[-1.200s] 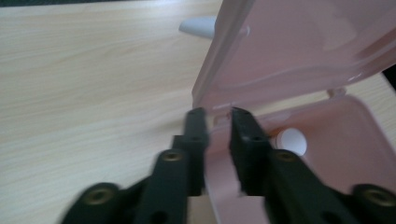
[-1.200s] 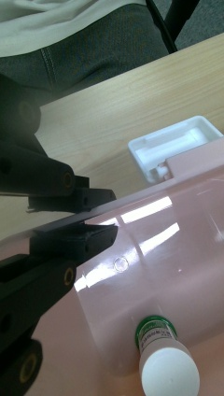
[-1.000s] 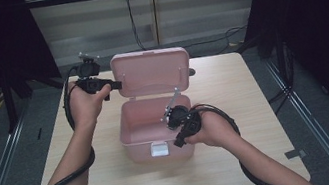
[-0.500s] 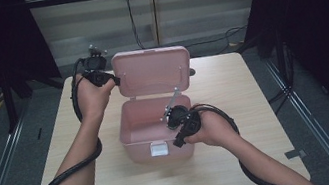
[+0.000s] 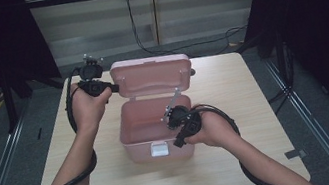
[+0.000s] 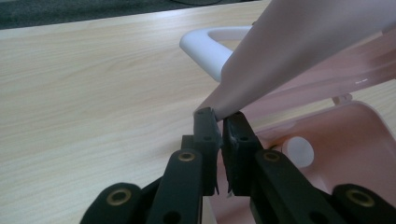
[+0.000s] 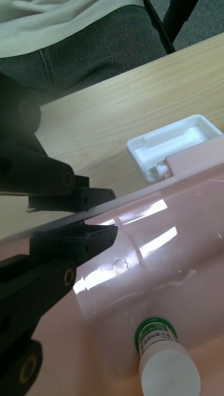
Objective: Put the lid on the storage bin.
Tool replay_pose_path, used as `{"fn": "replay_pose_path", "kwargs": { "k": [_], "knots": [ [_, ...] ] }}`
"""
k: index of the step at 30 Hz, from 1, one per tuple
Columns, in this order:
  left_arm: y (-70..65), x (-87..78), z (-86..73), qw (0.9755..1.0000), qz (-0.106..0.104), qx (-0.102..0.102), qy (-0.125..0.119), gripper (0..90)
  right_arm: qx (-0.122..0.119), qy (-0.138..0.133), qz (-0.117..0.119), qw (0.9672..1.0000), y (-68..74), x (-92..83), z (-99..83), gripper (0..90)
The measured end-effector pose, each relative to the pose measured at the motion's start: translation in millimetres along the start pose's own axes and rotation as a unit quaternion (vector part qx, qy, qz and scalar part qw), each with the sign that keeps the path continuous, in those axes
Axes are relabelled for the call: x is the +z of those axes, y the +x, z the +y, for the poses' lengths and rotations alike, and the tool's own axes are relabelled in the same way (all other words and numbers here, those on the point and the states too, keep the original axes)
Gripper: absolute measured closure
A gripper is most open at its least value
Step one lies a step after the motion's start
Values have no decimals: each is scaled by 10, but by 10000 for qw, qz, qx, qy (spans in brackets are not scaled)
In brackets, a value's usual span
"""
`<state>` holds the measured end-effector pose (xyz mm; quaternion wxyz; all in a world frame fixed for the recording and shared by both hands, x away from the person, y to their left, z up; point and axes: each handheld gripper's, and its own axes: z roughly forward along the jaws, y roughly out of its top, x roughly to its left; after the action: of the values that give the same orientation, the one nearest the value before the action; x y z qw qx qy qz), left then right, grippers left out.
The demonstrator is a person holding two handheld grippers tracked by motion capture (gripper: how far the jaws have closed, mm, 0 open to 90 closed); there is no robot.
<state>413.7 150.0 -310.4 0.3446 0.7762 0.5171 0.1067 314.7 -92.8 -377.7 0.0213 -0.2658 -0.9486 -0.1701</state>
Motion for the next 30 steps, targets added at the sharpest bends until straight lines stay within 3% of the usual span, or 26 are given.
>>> {"fn": "replay_pose_path", "kwargs": {
  "k": [4, 12, 17, 22, 30],
  "knots": [
    [34, -44, -24, 9999, -96, -88, -1, 900, 21, -2, -7, 10000, 3, 0, -2, 811],
    [27, -50, -18, 9999, -131, -59, 78, 899, -7, -19, -20, 10000, 4, 6, -2, 811],
    [69, -21, -61, 9998, -144, -95, 129, 878, 83, -19, 8, 10000, 4, 1, -6, 807],
    [138, -14, -112, 9995, -200, -145, 185, 865, 18, -92, 30, 10000, -13, 7, -21, 804],
    [224, -24, -77, 9993, -185, -242, 198, 829, 100, -120, 82, 9998, -20, 8, -26, 799]
  ]
}}
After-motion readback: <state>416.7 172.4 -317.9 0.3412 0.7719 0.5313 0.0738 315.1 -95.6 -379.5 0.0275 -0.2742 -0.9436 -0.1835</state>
